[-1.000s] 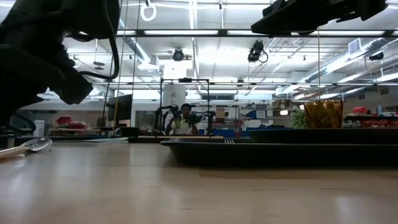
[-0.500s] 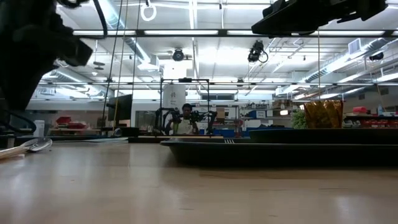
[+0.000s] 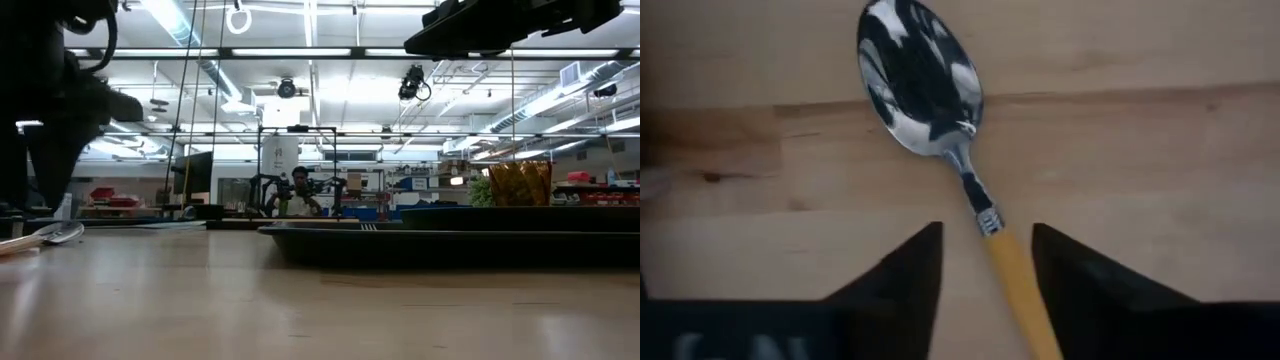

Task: Pick and place plate/cup/fork/spoon on tray
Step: Put the yellow spoon on the black tray to the left of the orange fork

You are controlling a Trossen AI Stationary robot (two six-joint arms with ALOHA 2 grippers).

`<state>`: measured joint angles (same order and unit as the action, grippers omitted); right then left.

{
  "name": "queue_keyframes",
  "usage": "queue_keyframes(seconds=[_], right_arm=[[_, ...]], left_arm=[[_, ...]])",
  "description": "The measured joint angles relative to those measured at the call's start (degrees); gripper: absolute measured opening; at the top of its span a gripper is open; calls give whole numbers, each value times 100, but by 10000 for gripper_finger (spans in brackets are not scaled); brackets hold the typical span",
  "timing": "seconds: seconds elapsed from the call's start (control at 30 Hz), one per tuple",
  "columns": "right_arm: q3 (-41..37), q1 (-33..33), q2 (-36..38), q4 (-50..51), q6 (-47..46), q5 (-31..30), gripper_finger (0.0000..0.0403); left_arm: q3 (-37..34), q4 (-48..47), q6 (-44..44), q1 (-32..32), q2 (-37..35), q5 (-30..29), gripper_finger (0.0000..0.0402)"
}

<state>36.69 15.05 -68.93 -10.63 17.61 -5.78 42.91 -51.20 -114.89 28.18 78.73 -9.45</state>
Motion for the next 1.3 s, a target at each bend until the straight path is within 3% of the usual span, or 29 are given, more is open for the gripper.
queue_keyframes(seconds=[0.13,0.3,0.53,0.9,1.13,1.3], right_arm=[[-9,-1,0,-11,-4,126,75],[-72,-2,0,-35,-7,133,75],[-76,0,-2,-84,-6,151,75],[-81,0,-2,-116,-70,186,75],[-81,0,-2,-109,-75,199,75],[-81,0,-2,-114,-94,270,75]], left_arm=[[-9,71,-405,-2,331,20,219],[-8,307,-453,-2,762,95,231],[18,455,-132,-6,1116,242,182],[13,608,488,-7,1126,296,46],[225,401,726,0,1103,174,54],[628,321,953,-144,1090,-317,58]])
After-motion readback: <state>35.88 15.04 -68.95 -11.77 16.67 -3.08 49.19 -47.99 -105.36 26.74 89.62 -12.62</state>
